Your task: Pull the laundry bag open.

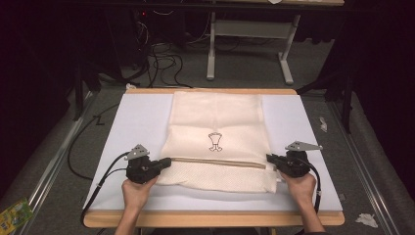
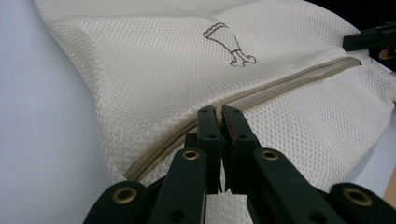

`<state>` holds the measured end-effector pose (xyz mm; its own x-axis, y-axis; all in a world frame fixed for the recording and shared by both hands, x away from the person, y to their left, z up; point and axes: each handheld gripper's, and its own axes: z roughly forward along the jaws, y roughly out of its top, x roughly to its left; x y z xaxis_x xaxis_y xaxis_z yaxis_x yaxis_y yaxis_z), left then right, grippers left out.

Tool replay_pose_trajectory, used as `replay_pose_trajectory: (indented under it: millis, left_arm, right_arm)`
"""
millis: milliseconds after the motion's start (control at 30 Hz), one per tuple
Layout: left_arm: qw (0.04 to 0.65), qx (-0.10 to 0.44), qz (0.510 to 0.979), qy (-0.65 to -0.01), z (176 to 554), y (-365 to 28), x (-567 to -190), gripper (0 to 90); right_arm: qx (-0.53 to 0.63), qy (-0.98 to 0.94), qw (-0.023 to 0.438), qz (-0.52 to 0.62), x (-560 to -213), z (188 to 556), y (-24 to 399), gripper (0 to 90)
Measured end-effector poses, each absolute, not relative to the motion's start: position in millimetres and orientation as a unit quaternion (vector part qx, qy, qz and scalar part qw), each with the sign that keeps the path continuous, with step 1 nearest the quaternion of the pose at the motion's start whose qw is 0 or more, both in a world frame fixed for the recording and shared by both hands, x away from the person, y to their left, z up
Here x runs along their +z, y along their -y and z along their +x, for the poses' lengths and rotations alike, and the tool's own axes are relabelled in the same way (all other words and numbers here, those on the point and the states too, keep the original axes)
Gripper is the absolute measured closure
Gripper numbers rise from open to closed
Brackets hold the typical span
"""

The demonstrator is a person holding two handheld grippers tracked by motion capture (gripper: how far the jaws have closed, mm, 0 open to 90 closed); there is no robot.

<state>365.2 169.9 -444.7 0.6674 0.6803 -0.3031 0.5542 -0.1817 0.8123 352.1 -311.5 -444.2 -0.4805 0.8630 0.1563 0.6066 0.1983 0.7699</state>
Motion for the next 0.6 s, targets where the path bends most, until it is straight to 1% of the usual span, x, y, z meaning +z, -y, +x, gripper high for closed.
replay_pose_trajectory:
  millis: [167, 600]
  left_arm:
    - [0.491, 0.071, 0.768, -0.406, 366, -171, -444, 86.9]
    - [0.5, 0.078, 0.756, -0.416, 365, -185, -439, 86.9]
  right_arm:
    - [0.407, -0.757, 0.161, 0.485, -444, 352, 312, 88.0]
    - [0.405, -0.755, 0.167, 0.488, -438, 351, 317, 88.0]
